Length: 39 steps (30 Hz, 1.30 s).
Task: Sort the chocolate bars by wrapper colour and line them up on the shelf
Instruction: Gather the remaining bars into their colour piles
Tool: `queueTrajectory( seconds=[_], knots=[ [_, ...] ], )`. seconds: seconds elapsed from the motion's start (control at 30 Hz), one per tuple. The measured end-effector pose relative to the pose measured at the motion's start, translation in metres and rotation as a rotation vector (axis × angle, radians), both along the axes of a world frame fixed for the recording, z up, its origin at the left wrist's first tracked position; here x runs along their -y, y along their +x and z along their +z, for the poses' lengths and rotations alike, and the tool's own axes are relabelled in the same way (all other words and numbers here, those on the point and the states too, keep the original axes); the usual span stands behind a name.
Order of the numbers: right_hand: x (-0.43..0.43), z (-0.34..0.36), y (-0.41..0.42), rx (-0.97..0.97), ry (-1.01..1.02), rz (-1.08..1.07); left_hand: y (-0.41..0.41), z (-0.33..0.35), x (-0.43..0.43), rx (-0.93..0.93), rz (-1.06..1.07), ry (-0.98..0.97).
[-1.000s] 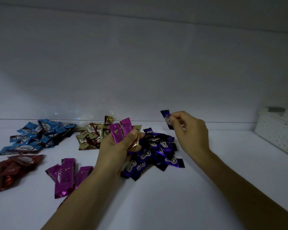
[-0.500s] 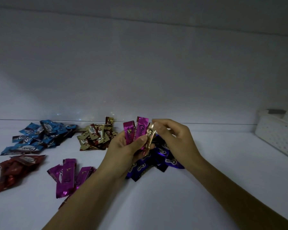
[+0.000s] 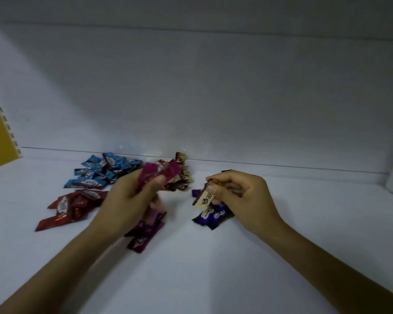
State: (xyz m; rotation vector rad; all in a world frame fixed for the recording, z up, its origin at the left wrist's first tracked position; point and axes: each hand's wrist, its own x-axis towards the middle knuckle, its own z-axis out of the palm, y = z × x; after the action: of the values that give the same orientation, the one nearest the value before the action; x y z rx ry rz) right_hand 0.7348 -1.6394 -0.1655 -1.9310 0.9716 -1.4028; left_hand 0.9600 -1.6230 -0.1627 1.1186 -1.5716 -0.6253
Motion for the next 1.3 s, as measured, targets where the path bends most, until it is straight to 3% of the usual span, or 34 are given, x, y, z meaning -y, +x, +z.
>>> queueTrajectory(
  seconds=[0.13,0.3,0.47,0.63,0.77,0.83,0.9,0.97,1.03,1.1,1.2,1.23,1.3],
  knots=[
    [-0.003,0.004,0.016,0.003,0.011,-0.001,0.058,-0.011,-0.031,0.114,0.192,0.142],
    [0.011,0.019,0.038,-0.133,0.012,-0.017,0.070,-0.022,-0.046,-0.050,0.186,0.212],
    [0.048,0.029,0.081,-0.422,-0.275,-0.190,0.067,-0.022,-0.051,-0.101,0.118,0.191],
    [0.087,0.005,0.113,-0.811,-0.045,-0.261,0.071,-0.020,-0.053,-0.114,0.073,0.184],
    [0.090,0.015,0.118,-0.931,0.000,-0.292,0.074,-0.020,-0.051,-0.128,0.089,0.153],
    [0.081,0.024,0.122,-0.847,-0.043,-0.285,0.073,-0.020,-0.053,-0.124,0.092,0.139],
    [0.059,0.030,0.131,-0.561,0.005,-0.189,0.074,-0.020,-0.054,-0.128,0.117,0.129],
    [0.028,0.034,0.144,-0.237,0.301,0.077,0.075,-0.019,-0.052,-0.145,0.156,0.131],
    [0.006,0.034,0.153,-0.121,0.492,0.304,0.076,-0.017,-0.052,-0.165,0.169,0.124],
    [-0.005,0.032,0.156,-0.075,0.471,0.365,0.076,-0.015,-0.053,-0.168,0.171,0.110],
    [-0.005,0.035,0.147,0.081,0.420,0.230,0.077,-0.018,-0.051,-0.223,0.205,0.146],
    [-0.003,0.034,0.139,0.066,0.313,0.144,0.078,-0.018,-0.049,-0.279,0.207,0.205],
    [-0.001,0.028,0.120,-0.190,-0.027,-0.027,0.078,-0.017,-0.048,-0.320,0.192,0.301]
  ],
)
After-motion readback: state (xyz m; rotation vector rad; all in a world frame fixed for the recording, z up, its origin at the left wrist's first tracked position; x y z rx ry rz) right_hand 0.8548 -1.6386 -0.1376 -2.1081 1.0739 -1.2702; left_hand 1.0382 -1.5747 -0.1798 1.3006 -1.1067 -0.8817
